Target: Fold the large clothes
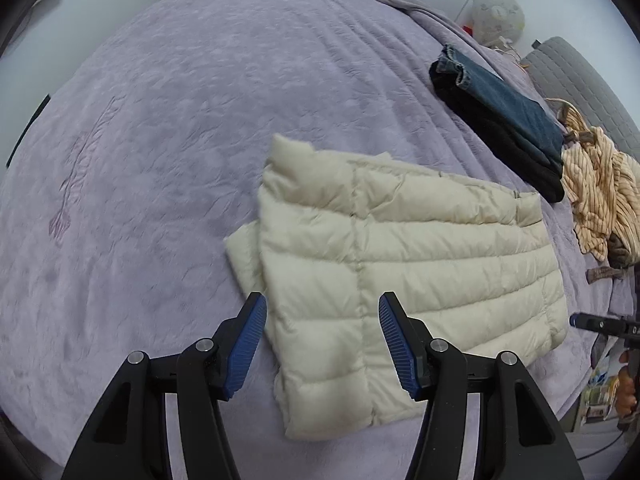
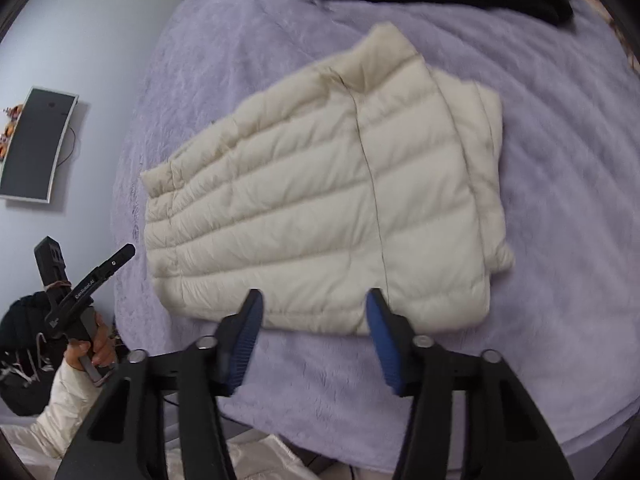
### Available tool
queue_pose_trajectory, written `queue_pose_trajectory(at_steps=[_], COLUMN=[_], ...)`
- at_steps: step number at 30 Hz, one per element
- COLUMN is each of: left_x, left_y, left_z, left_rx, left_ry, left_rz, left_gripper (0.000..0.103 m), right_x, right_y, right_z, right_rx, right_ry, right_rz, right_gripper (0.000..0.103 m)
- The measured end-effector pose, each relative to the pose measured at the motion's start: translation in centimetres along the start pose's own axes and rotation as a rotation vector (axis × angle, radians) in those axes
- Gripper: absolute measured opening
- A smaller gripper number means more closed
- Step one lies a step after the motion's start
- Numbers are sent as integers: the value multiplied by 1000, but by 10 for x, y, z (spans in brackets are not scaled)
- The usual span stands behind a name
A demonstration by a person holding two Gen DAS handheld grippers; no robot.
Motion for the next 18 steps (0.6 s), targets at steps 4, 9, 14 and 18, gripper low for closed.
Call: queue_pose_trajectory(at_steps=[4,9,14,18], left_x=[-33,-43,-32,-29], left_y=[-25,-55,-40,-32], left_z=[38,87,141,158], left_rx=[0,-25,-70,-50], left_ry=[1,40,75,75], left_rz=[27,69,56,66], left_gripper=[60,60,60,60], right_x=[-50,-78,-69,-72], right_y=[19,54,47,20], right_z=[22,75,150,177], right_rx=[28,-15,117,54], right_ry=[-68,-47,20,10], right_rz=[-81,-161,-213,-134], right_gripper=[17,17,12,6])
Point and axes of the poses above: each gripper's, at about its wrist camera, not at the fingertips, and z roughly the way its jaws point, y to its left, x to its underside, the point moved 1 cm from there along z, roughly the way its jaws point, and after that the axes turned 6 degrees about -y, right-handed, at the moved point
